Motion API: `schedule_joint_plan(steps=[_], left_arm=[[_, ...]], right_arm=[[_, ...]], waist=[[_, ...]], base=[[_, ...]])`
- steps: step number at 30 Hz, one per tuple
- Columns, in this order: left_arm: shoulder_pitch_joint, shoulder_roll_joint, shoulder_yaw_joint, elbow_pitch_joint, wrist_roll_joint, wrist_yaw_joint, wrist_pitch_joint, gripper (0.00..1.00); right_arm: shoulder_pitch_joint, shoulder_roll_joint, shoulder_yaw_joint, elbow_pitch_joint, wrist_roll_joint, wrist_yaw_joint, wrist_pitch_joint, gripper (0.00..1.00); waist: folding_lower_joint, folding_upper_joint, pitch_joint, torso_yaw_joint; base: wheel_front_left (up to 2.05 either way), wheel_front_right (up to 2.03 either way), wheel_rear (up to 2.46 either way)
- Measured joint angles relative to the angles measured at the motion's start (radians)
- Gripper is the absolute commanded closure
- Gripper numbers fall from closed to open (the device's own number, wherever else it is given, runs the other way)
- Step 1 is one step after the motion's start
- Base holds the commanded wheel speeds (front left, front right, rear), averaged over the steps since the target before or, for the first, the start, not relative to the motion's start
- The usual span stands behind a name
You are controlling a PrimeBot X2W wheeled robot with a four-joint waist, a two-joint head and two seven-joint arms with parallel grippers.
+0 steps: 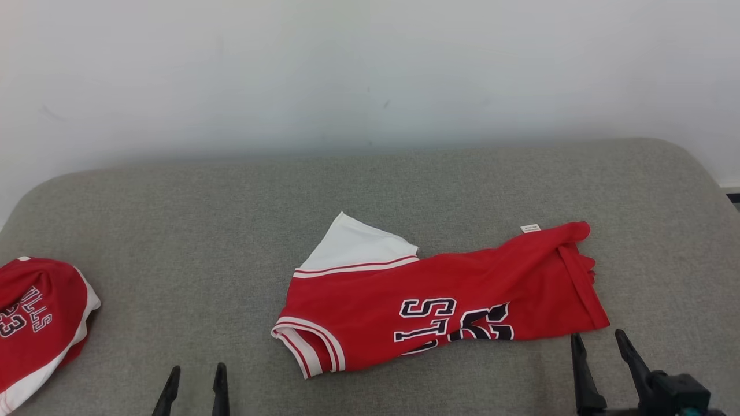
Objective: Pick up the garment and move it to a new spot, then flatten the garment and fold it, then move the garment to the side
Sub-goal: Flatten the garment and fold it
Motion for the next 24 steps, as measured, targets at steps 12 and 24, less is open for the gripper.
schedule_joint_plan(steps=[12,24], left_arm=[[-0.393,0.092,-0.169,0.188,-0.096,0.0,0.141,0.0],[-0.8,0.119,-0.238,0.453,-0.241,0.0,0.446,0.0]], right_arm=[[-0.284,-0.195,0.122,-0.03,0.162,0.0,0.472,0.0],[-0.679,-0.198,0.174,0.119,0.287,0.0,0.841,0.0]], waist=[[0.0001,0.0,0.079,-0.025],[0.0003,0.0002,0.257,-0.093]], base=[[0.0,0.0,0.0],[0.0,0.0,0.0]])
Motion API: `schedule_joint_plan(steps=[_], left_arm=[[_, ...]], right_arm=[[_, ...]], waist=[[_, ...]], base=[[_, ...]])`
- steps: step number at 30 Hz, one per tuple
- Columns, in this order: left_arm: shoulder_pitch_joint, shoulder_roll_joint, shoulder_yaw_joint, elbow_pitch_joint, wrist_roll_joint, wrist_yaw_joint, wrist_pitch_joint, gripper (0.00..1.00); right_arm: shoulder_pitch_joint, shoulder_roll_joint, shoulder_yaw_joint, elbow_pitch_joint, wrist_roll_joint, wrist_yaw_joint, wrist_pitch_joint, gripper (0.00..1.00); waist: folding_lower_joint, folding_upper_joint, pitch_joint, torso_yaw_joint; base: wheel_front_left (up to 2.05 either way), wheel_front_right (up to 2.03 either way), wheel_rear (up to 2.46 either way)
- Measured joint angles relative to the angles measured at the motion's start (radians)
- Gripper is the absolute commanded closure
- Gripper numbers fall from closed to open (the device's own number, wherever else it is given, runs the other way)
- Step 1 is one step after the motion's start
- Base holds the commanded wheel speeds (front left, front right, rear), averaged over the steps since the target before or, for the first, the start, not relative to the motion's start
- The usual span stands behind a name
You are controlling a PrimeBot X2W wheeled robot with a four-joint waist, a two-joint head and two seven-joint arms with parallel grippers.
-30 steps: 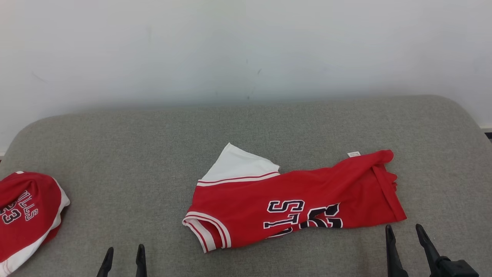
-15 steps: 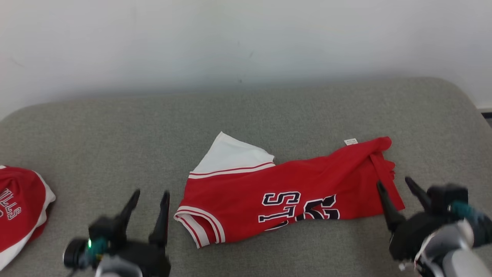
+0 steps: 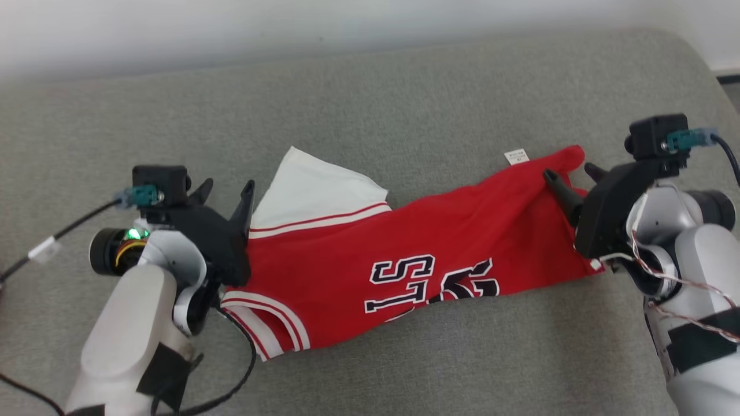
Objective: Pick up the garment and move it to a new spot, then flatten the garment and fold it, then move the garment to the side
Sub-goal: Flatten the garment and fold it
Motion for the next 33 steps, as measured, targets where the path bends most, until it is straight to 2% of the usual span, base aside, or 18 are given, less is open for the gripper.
schedule_joint_plan(steps=[3,9,16,20,29,30,31,32,33], left_arm=[[-0.062,-0.003,-0.011,0.046,-0.001,0.0,0.045,0.0],[-0.15,-0.001,-0.033,0.106,0.007,0.001,0.058,0.0],[-0.205,0.002,-0.069,0.154,0.036,0.005,0.065,0.0],[-0.238,0.012,-0.093,0.187,0.072,0.026,0.065,0.0],[-0.284,0.021,-0.122,0.234,0.083,0.027,0.104,0.0],[-0.291,0.023,-0.126,0.237,0.084,0.027,0.113,0.08],[-0.297,0.024,-0.128,0.239,0.084,0.026,0.121,0.52],[-0.301,0.025,-0.132,0.24,0.084,0.025,0.128,0.86],[-0.308,0.027,-0.133,0.241,0.079,0.023,0.139,1.0]], right_arm=[[-0.057,0.001,0.016,0.035,-0.001,0.0,0.004,0.0],[-0.129,0.016,0.029,0.096,-0.006,0.0,-0.028,0.0],[-0.153,0.021,0.053,0.13,-0.002,0.0,-0.061,0.0],[-0.161,0.021,0.076,0.14,0.008,0.0,-0.072,0.0],[-0.185,0.009,0.101,0.139,0.027,0.0,-0.081,0.0],[-0.19,0.008,0.102,0.139,0.029,0.0,-0.079,0.0],[-0.196,0.007,0.102,0.14,0.03,0.0,-0.075,0.0],[-0.202,0.005,0.103,0.14,0.031,0.0,-0.068,0.0],[-0.206,0.004,0.102,0.142,0.031,0.0,-0.059,0.0]], waist=[[0.0,0.0,0.037,-0.02],[0.0001,0.0,0.101,-0.057],[-0.0001,0.0,0.133,-0.086],[-0.0002,-0.0001,0.143,-0.103],[-0.0003,-0.0001,0.173,-0.119],[-0.0004,-0.0002,0.176,-0.12],[-0.0004,-0.0003,0.18,-0.12],[-0.0004,-0.0003,0.184,-0.12],[-0.0003,-0.0003,0.19,-0.119]], base=[[0.0,0.0,0.0],[0.0,0.0,0.0],[0.0,0.0,0.0],[0.0,0.0,0.0],[0.0,0.0,0.0],[0.0,0.0,0.0],[0.0,0.0,0.0],[0.0,0.0,0.0],[0.0,0.0,0.0]])
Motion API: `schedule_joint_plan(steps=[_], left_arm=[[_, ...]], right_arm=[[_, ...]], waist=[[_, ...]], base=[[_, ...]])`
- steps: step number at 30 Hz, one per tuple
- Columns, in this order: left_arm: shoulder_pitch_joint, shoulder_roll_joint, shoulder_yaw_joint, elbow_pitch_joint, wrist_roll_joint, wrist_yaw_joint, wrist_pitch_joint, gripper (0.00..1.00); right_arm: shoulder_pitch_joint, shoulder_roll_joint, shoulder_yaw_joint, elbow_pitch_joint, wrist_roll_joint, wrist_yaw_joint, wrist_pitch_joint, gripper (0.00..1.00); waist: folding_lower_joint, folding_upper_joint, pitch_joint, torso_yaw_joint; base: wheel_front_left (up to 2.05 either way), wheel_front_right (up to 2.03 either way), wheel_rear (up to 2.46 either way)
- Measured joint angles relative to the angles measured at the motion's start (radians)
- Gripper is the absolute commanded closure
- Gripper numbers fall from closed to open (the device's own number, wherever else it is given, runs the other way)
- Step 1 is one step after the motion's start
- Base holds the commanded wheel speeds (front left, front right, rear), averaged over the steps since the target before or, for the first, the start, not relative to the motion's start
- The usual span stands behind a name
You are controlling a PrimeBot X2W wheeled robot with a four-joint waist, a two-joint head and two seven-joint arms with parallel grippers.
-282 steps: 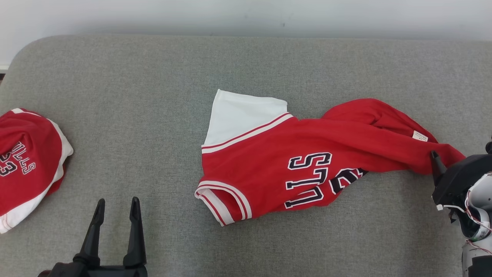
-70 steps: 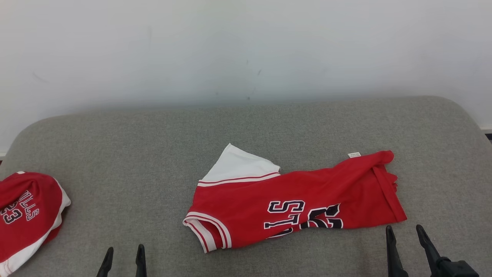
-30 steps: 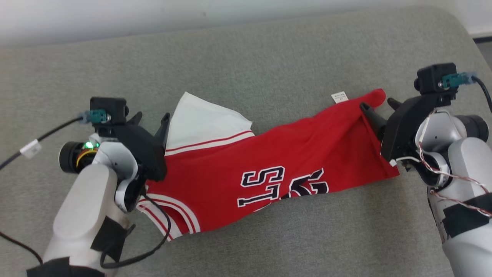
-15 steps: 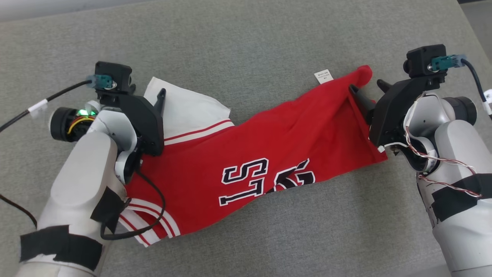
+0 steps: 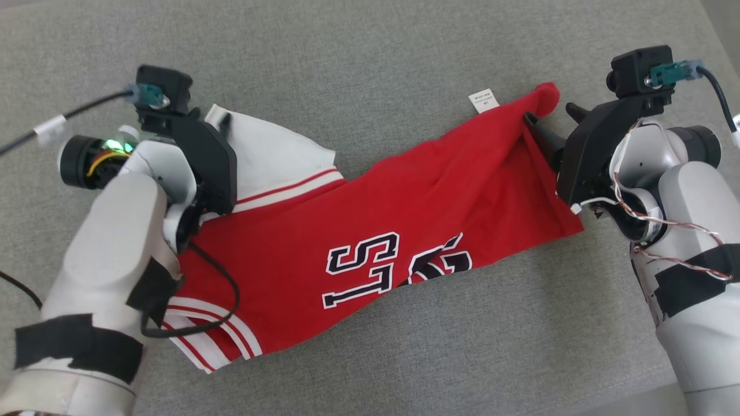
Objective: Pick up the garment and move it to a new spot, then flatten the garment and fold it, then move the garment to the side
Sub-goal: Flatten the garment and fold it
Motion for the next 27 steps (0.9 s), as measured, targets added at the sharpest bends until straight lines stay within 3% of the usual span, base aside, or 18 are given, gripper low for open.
schedule_joint_plan(steps=[8,13,21,27], left_arm=[[-0.041,0.022,-0.014,-0.055,-0.07,-0.016,0.098,1.0],[-0.043,0.039,-0.042,-0.135,-0.12,-0.023,0.133,1.0],[-0.033,0.066,-0.077,-0.238,-0.16,-0.023,0.154,1.0],[-0.024,0.067,-0.088,-0.281,-0.174,-0.023,0.159,1.0]], right_arm=[[-0.063,-0.027,-0.027,0.016,-0.028,0.0,0.169,0.0],[-0.106,-0.041,-0.097,0.0,-0.057,0.0,0.257,0.0],[-0.133,-0.029,-0.24,-0.005,-0.251,0.0,0.239,0.0],[-0.123,-0.009,-0.251,0.019,-0.314,0.0,0.242,0.0]], waist=[[0.0001,0.0001,0.039,0.02],[0.0001,0.0001,0.055,0.049],[0.0001,0.0001,0.074,0.095],[0.0001,0.0001,0.093,0.117]], base=[[0.0,0.0,0.0],[0.0,0.0,0.0],[0.0,0.0,0.0],[0.0,0.0,0.0]])
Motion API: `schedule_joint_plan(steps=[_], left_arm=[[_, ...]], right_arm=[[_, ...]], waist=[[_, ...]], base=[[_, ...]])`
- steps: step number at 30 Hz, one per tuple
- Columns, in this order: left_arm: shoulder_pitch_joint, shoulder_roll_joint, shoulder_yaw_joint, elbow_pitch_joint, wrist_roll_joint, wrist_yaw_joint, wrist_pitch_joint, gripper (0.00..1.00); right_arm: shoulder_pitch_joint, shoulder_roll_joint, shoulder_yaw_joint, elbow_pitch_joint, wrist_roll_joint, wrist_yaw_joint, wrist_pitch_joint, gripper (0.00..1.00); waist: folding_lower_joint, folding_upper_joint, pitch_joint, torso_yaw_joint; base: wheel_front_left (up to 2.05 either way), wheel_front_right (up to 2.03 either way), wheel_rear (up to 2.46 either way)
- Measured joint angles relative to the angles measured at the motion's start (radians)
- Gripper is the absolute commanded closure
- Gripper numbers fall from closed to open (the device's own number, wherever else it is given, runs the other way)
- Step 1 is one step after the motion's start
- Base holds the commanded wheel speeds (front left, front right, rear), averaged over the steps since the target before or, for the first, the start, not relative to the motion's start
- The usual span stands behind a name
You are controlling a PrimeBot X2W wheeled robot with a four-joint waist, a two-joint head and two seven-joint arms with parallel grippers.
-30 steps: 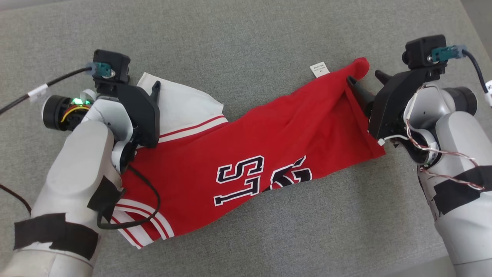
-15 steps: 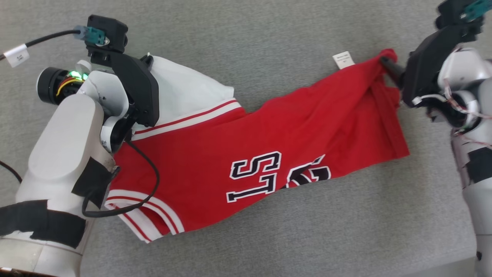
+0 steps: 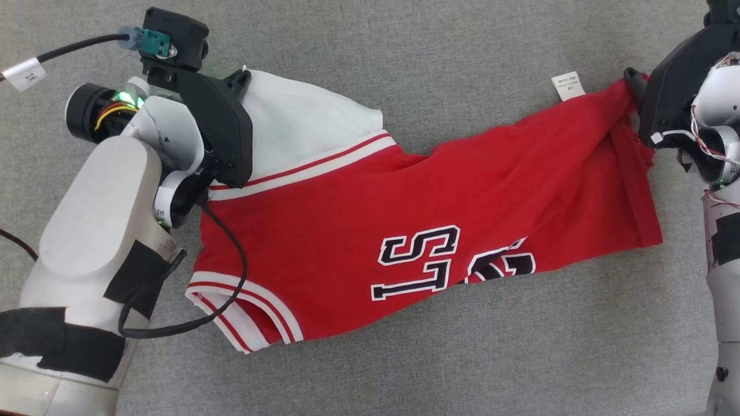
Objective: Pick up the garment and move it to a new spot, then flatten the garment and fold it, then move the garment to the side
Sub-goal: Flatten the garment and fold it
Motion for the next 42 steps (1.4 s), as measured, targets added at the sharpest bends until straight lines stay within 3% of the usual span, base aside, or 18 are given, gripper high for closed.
schedule_joint_plan(steps=[7,17,18,19,20,21,24,34,42], left_arm=[[0.001,0.002,-0.007,-0.029,-0.004,0.004,0.005,1.0],[0.0,0.007,-0.011,-0.049,-0.012,0.009,0.01,1.0],[0.0,0.008,-0.01,-0.05,-0.012,0.01,0.01,1.0],[0.001,0.01,-0.01,-0.051,-0.012,0.011,0.009,1.0],[0.001,0.011,-0.01,-0.052,-0.012,0.014,0.008,1.0],[0.001,0.011,-0.01,-0.054,-0.012,0.016,0.001,1.0],[0.003,0.019,-0.003,-0.064,-0.011,0.017,-0.044,1.0],[-0.023,0.026,0.11,-0.113,-0.061,0.016,-0.34,1.0],[-0.099,0.024,0.164,-0.172,-0.06,0.024,-0.497,1.0]], right_arm=[[0.014,-0.011,0.039,0.015,-0.009,0.0,0.044,0.0],[0.036,-0.044,0.091,-0.026,0.072,0.0,0.086,0.0],[0.039,-0.045,0.092,-0.027,0.078,-0.002,0.086,0.38],[0.04,-0.047,0.097,-0.03,0.081,-0.002,0.086,0.38],[0.041,-0.049,0.105,-0.034,0.084,-0.002,0.08,0.61],[0.045,-0.05,0.11,-0.039,0.086,-0.002,0.071,1.0],[0.047,-0.052,0.116,-0.048,0.084,0.0,0.026,1.0],[0.022,-0.06,0.101,-0.07,0.1,0.0,-0.19,1.0],[-0.026,-0.091,0.108,-0.089,0.118,0.0,-0.357,1.0]], waist=[[0.0,0.0,0.015,0.004],[-0.0001,-0.0001,0.019,0.005],[-0.0002,0.0,0.02,0.006],[-0.0001,-0.0001,0.02,0.007],[-0.0001,0.0,0.021,0.008],[-0.0001,0.0,0.021,0.009],[-0.0001,0.0,0.02,0.011],[-0.0001,0.0,-0.03,0.022],[-0.0001,0.0,-0.079,0.041]], base=[[0.0,0.0,0.0],[0.0,0.0,0.0],[0.0,0.0,0.0],[0.0,0.0,0.0],[0.0,0.0,0.0],[0.0,0.0,0.0],[0.0,0.0,0.0],[0.0,0.0,0.0],[0.0,0.0,0.0]])
